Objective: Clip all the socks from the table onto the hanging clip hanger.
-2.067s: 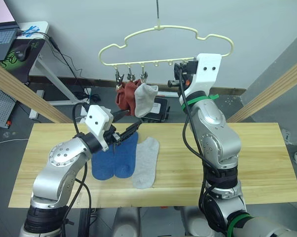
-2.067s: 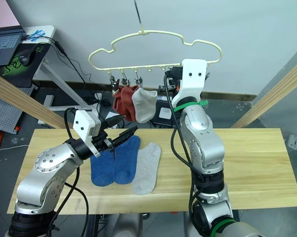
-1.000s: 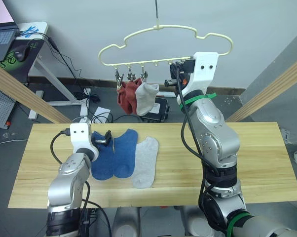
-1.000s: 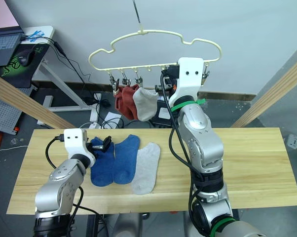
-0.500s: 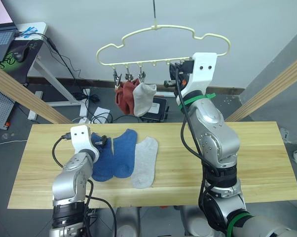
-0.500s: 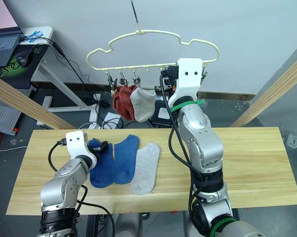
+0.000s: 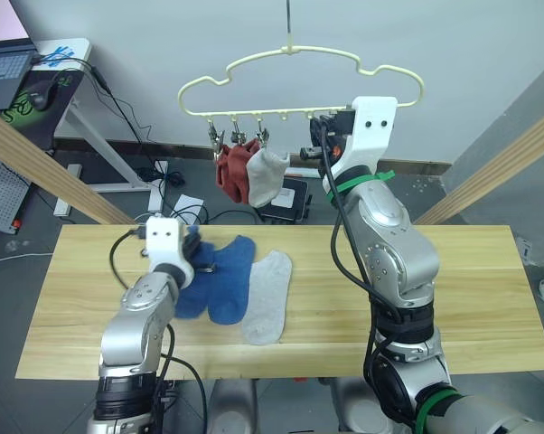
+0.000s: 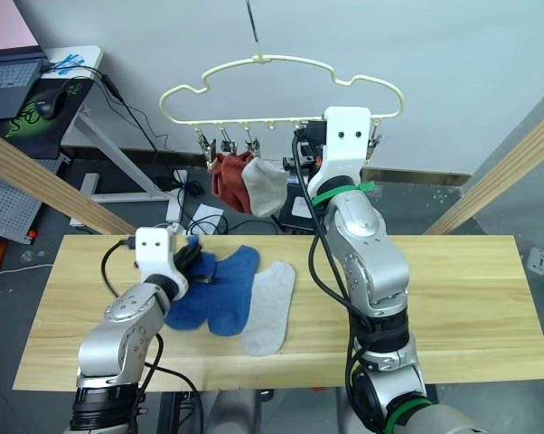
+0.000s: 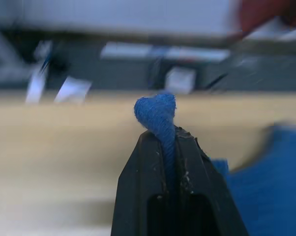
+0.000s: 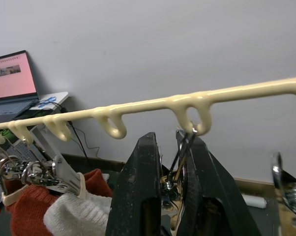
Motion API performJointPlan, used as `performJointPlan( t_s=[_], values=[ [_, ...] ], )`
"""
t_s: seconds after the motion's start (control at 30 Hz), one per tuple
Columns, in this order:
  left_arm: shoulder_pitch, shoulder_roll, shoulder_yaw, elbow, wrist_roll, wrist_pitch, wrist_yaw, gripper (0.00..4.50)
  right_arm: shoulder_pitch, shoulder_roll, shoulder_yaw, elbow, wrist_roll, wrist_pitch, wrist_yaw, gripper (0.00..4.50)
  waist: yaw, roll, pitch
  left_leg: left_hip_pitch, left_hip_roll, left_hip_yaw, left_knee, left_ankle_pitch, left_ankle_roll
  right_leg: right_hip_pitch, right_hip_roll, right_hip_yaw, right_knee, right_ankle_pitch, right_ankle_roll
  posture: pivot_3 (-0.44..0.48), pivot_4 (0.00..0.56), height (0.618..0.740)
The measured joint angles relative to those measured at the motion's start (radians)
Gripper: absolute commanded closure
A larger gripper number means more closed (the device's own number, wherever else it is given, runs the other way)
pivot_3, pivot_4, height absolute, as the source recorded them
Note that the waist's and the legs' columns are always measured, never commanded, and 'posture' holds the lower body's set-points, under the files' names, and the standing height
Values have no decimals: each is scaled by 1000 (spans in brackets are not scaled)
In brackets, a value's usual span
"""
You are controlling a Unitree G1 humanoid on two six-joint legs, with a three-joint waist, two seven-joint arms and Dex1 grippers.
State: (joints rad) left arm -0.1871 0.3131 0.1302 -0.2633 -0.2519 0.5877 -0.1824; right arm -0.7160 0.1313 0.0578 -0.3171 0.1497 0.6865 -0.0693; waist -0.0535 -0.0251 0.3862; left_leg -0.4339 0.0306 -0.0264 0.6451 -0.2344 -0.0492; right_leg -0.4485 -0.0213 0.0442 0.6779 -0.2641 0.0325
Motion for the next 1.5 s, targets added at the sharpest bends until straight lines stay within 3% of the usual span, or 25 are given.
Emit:
performJointPlan(
  t_s=[0.33,0.6,0.83,1.1,1.3,1.5],
  values=[
    [-62,16,-264,-136,84,-204,-161,4500,-12,0,-12,-12,30,19,-6,4265,-10,0,0,0,1,1,0,0,0,0,0,1,0,0,0,-79,405,740],
    [-166,-88,-359,49,233,-430,-118,4500,-16,0,-24,-27,71,41,-9,4265,-11,0,0,-1,-2,1,1,0,1,0,1,1,0,0,0,-95,403,740],
    [-229,-161,-359,186,298,-558,-67,4500,-17,0,-23,-33,96,58,-20,4265,-14,0,0,-1,-1,1,0,0,1,0,1,0,0,0,0,-107,407,740],
    [-245,-195,-358,223,316,-614,-65,4500,-17,0,-8,-44,111,76,-28,4265,-25,0,0,-1,-1,1,1,0,1,0,1,0,0,0,0,-110,409,740],
    [-255,-259,-308,223,207,-563,-86,4500,-16,0,-5,-44,120,86,-32,4265,-29,0,0,-1,-1,1,1,0,1,0,2,0,0,0,0,-111,410,740],
    [-256,-262,-270,218,135,-531,-120,4500,-16,0,-5,-44,122,86,-38,4265,-30,0,0,-1,-1,1,1,0,1,0,3,0,0,0,0,-109,410,740]
  ],
)
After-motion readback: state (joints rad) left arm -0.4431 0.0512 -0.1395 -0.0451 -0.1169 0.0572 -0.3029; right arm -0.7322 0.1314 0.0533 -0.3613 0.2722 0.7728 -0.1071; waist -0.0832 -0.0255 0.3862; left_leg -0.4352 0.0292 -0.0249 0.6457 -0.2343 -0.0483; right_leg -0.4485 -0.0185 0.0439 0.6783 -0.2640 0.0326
